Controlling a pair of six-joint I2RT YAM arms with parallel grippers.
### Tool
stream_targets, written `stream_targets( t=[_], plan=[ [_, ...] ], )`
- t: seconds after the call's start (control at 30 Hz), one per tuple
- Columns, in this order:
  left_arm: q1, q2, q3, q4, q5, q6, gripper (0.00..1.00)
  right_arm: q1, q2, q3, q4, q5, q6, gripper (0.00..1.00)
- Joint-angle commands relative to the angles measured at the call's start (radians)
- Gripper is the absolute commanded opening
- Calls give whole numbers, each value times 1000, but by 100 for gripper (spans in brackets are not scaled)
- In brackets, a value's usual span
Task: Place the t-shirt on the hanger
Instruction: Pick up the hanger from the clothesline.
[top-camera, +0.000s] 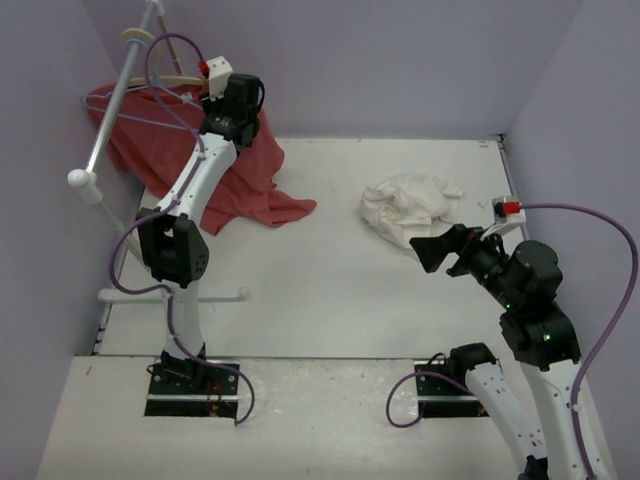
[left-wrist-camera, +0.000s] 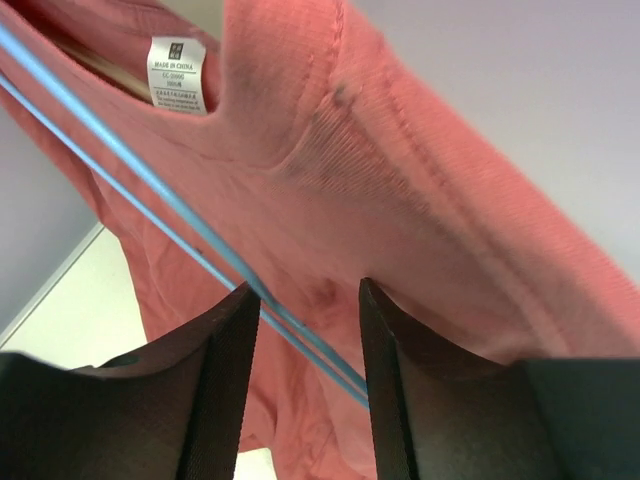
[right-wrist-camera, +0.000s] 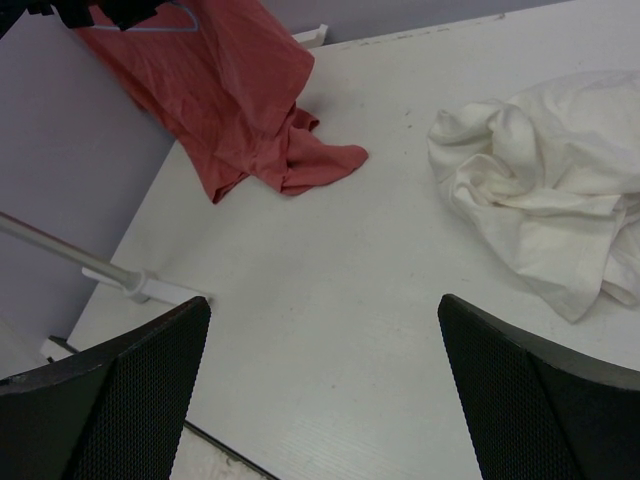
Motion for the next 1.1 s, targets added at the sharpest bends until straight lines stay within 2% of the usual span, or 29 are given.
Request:
stream_targets(
  t=[0.0, 0.13, 0.2, 0.5, 0.6, 0.67, 0.87, 1.07],
  plan=[
    [3, -11, 37, 45, -15, -1, 40, 2, 16, -16, 47, -31, 11, 99],
    [3, -39, 9, 43, -5, -25, 29, 2, 18, -16, 50, -34, 12, 99],
    [3, -55, -17, 47, -4, -43, 17, 2, 17, -16, 48, -34, 10, 99],
    [3, -91, -54, 19, -32, -99, 15, 2, 11, -16, 43, -33, 9, 99],
    [3, -115, -74, 17, -56, -121, 25, 2, 11, -19, 47, -34, 9, 99],
    [3, -129, -83, 17, -63, -125, 25, 2, 11, -21, 48, -34, 9, 99],
    [-1, -151, -87, -11, -100, -154, 2, 2, 11, -25, 51, -31, 9, 99],
    [-1, -157, -90, -29, -112, -176, 0, 2, 12, -25, 51, -33, 9, 99]
  ],
)
